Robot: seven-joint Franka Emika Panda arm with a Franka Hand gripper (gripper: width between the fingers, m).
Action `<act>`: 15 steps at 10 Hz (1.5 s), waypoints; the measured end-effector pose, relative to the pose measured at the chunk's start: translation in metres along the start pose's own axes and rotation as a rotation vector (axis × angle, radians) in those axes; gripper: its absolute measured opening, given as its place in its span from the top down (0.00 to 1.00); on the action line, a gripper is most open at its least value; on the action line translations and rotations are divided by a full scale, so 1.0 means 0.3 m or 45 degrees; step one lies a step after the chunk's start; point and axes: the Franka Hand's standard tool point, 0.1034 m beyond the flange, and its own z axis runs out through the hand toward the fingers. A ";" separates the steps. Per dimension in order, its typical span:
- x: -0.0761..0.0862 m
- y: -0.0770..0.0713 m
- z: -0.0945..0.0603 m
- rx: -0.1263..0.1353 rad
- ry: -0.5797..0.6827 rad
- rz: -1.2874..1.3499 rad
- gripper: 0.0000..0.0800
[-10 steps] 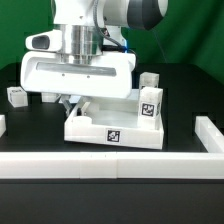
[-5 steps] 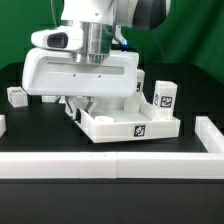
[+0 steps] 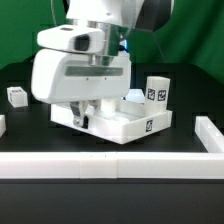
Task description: Assemble square table
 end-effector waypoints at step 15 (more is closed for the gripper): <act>0.238 0.020 -0.010 -0.166 0.040 -0.712 0.92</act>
Offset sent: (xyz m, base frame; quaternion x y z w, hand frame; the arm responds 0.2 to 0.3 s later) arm 0.0000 0.0000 0.0000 0.0000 0.0000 -0.1296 0.9916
